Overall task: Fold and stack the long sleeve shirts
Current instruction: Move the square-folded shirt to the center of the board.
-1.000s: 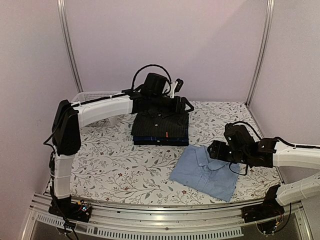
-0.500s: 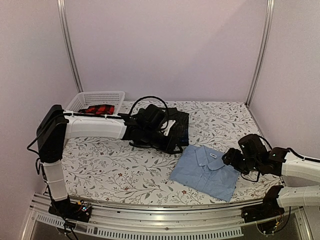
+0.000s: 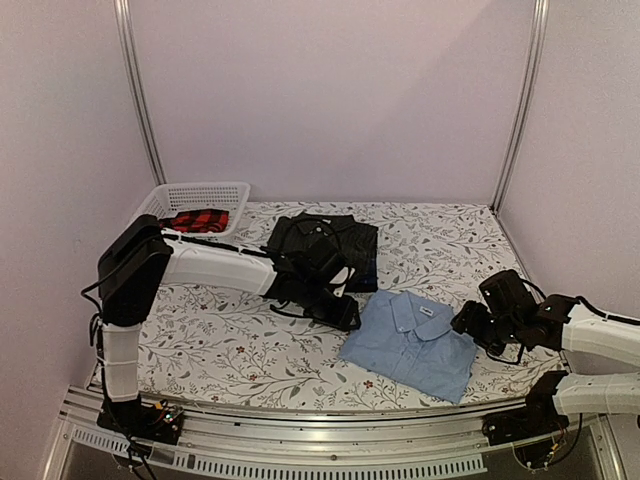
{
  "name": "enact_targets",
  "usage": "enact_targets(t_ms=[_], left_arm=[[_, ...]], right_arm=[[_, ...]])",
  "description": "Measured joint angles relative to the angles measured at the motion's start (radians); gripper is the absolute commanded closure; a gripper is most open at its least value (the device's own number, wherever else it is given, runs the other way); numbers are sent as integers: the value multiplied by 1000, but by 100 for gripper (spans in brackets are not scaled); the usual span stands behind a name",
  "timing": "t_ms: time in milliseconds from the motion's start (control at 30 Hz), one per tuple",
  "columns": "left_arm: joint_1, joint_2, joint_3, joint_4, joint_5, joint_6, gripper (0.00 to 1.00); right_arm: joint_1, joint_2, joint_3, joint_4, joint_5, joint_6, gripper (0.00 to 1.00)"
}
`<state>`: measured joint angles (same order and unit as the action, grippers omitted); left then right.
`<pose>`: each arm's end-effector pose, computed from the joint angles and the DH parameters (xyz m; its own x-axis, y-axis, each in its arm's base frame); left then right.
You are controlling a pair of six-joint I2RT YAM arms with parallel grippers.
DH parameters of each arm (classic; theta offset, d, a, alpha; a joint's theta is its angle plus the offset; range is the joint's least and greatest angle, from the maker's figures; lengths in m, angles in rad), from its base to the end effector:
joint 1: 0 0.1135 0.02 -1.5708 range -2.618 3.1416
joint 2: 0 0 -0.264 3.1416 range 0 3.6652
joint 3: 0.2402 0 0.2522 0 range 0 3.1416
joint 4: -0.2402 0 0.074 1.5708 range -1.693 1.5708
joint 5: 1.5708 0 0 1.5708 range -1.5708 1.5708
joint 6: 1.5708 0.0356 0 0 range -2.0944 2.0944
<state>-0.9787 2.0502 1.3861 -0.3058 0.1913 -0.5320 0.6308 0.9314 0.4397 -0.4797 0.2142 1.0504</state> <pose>0.2362 -0.3633 0.1541 -0.8404 0.3571 -0.4077 0.5203 0.7425 -0.4220 0.1402 0.0930 0.1728 -0.7475 0.5039 -0.4328 0.3401 0.8500 0.4022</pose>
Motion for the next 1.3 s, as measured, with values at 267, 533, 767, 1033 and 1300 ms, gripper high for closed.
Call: enact_targets(t_ms=[267,533,767,1033,1300], left_arm=[[-3,64,36,-14,-23,-15,64],[-15,66,39,-10,2,-50,93],[-23,65,13,14,10,-84,100],[-25,-40,-153,40,-2,-113,100],[-29,-214,-354,29,-33,-171,100]], right_arm=[[-3,8,3,-3,10,-16,22],[-4,20,19,-12,19,-44,21],[-4,38,69,-14,26,-84,20],[-4,88,119,-13,27,-131,18],[-4,182,148,42,-48,-192,17]])
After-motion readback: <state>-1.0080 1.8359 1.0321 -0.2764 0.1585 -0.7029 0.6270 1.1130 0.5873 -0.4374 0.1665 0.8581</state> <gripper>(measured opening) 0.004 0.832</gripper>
